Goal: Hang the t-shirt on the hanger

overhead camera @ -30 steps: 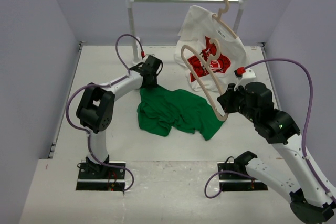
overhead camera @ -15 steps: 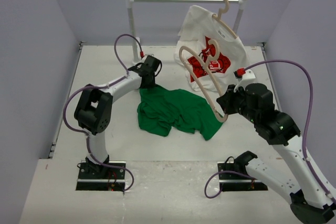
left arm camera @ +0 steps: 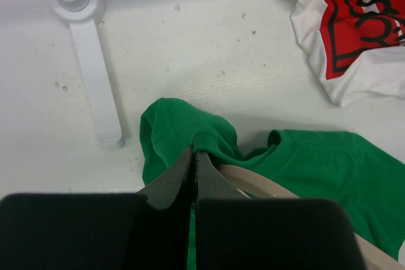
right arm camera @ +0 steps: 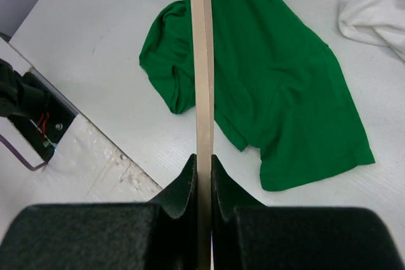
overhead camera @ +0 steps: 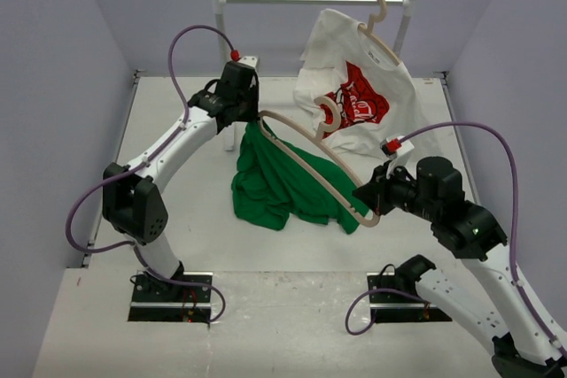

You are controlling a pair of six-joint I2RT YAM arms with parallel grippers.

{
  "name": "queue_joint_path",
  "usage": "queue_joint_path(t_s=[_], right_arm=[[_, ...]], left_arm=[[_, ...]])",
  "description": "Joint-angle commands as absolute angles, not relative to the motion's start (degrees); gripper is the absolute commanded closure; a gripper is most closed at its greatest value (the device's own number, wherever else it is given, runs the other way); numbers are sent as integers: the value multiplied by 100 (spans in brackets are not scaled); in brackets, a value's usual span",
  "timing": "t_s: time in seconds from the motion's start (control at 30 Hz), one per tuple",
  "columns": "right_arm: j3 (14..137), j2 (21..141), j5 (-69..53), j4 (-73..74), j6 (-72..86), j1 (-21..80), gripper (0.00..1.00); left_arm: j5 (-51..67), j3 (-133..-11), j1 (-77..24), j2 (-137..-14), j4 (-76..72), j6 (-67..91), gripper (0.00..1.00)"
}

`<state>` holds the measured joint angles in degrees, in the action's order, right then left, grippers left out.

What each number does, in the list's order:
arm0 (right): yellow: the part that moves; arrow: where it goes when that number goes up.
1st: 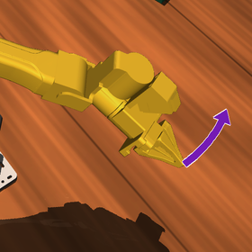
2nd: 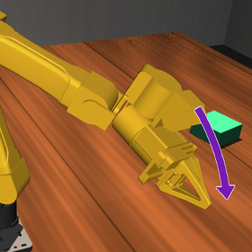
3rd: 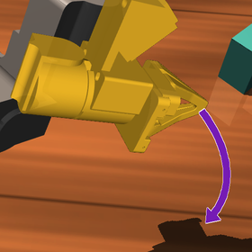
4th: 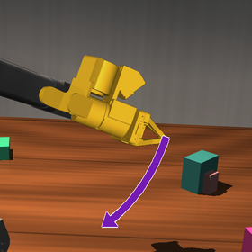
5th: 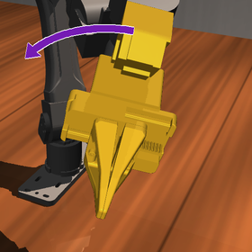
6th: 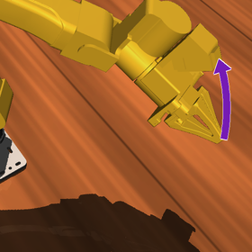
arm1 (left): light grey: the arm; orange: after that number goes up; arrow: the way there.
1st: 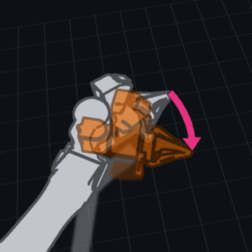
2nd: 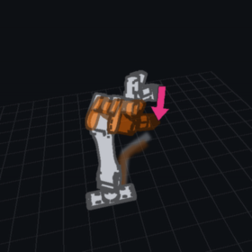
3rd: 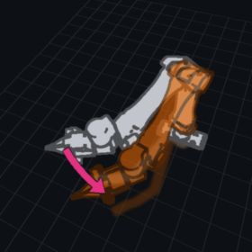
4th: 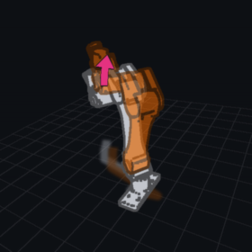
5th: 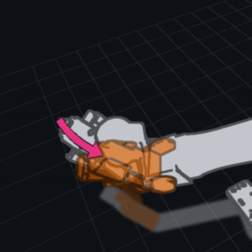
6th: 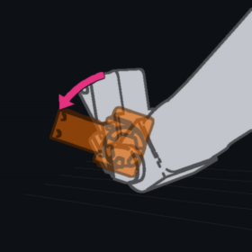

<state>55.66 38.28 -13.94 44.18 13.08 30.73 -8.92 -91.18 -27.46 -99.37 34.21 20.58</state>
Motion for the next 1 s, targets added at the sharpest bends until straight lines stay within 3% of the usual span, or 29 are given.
queue_joint_path(t_s=[0.0, 0.4, 0.73, 0.87, 0.97], right_arm=[[5467, 3718, -1843, 4029, 896, 3072, 100], [5609, 4271, -2029, 3668, 798, 3076, 100], [5609, 4778, -3921, 2429, 888, 3078, 100], [5601, 5151, -2957, 1721, 1690, 3100, 100], [5690, 5147, -1175, 1458, 1845, 3480, 100]], left_arm=[[-400, -9245, -2689, -9760, 3722, 1816, 100], [427, -9200, -2689, -9403, 3660, 1738, 100], [937, -9782, -2698, -8876, 4210, 1131, 100], [886, -10168, -2706, -8658, 4522, 1043, 100], [815, -10399, -2707, -8474, 4666, 1082, 100]])
